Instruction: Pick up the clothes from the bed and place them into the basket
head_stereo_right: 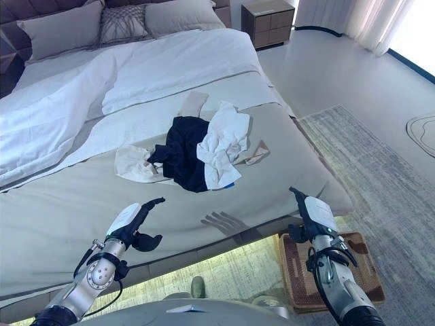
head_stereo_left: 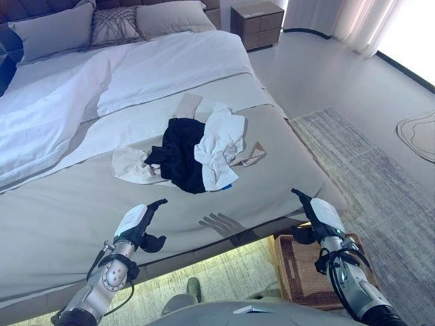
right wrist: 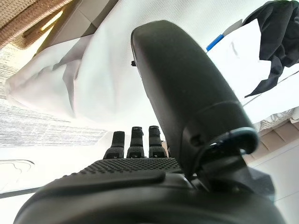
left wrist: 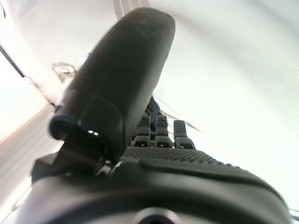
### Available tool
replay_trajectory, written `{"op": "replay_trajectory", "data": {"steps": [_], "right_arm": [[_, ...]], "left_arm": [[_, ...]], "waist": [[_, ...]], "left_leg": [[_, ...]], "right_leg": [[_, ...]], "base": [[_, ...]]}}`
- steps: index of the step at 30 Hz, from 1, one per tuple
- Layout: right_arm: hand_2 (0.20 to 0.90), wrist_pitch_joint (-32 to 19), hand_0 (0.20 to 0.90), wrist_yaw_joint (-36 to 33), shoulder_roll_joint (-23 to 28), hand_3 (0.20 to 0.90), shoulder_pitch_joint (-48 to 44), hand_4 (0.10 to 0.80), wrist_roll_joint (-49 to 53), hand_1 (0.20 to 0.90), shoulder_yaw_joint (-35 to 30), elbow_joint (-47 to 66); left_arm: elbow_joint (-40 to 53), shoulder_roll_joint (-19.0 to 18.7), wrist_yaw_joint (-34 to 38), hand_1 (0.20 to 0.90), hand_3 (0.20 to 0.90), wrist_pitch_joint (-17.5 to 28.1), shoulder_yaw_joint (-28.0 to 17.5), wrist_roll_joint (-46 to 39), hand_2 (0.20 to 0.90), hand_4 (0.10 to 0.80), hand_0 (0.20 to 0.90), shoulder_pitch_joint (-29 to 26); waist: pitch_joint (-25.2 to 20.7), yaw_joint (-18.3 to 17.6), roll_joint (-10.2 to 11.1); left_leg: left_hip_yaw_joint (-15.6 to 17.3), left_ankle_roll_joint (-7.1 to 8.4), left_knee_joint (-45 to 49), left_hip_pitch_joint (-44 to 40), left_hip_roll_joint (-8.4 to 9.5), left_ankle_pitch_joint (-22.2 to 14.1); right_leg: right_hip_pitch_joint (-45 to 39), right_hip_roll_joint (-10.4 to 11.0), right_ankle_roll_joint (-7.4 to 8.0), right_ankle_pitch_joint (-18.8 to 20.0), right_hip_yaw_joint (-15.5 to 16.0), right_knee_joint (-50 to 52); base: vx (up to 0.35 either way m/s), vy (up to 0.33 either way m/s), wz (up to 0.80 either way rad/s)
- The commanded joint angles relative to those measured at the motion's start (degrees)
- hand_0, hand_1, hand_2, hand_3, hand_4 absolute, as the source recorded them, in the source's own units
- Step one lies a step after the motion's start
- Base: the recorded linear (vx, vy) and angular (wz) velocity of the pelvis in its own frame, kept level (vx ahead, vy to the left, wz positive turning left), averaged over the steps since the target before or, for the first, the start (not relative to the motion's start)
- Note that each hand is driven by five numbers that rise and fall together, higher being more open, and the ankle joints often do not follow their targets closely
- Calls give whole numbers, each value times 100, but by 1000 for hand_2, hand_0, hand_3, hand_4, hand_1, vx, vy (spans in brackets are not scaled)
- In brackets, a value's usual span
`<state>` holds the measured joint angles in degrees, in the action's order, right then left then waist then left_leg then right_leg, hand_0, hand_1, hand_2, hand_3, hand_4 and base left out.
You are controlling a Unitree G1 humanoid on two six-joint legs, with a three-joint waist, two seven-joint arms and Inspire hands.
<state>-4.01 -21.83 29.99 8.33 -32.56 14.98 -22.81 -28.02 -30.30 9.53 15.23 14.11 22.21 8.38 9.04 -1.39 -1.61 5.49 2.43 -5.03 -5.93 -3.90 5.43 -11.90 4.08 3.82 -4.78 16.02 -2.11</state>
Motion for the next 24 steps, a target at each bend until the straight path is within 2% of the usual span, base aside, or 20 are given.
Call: {"op": "replay_trajectory", "data": {"steps": [1, 12, 17, 24], "right_arm": [[900, -348, 900, -215, 176, 900, -400, 800, 184, 900, -7, 250], [900, -376, 900, -310, 150, 900, -339, 800, 249, 900, -2, 234], [900, -247, 900, -621, 151, 900, -277, 800, 252, 900, -49, 255], [900, -206, 900, -742, 145, 900, -294, 800, 389, 900, -48, 304]], "left_arm": [[73, -197, 254, 900, 900, 347, -327, -324, 900, 800, 900, -345], [98, -157, 332, 900, 900, 357, -314, -299, 900, 800, 900, -318], [109, -164, 306, 900, 900, 391, -252, -259, 900, 800, 900, -341], [54, -128, 560, 900, 900, 293, -221, -242, 900, 800, 900, -291]], "waist": [[-133, 89, 69], [-84, 99, 50], [-32, 50, 50], [49, 59, 31]], "left_leg": [[193, -43, 258, -202, 121, -873], [210, -13, 294, -147, 109, -847], [519, 17, 390, -88, 29, -826], [438, -62, 390, -38, 117, -873]], "right_leg": [[449, 133, 227, -3, -349, 402], [479, 162, 192, -48, -269, 476], [511, 233, 185, -61, -92, 553], [630, 278, 211, -56, -162, 643]], "base": [[0, 0, 0], [1, 0, 0], [8, 11, 6], [24, 45, 4]]}}
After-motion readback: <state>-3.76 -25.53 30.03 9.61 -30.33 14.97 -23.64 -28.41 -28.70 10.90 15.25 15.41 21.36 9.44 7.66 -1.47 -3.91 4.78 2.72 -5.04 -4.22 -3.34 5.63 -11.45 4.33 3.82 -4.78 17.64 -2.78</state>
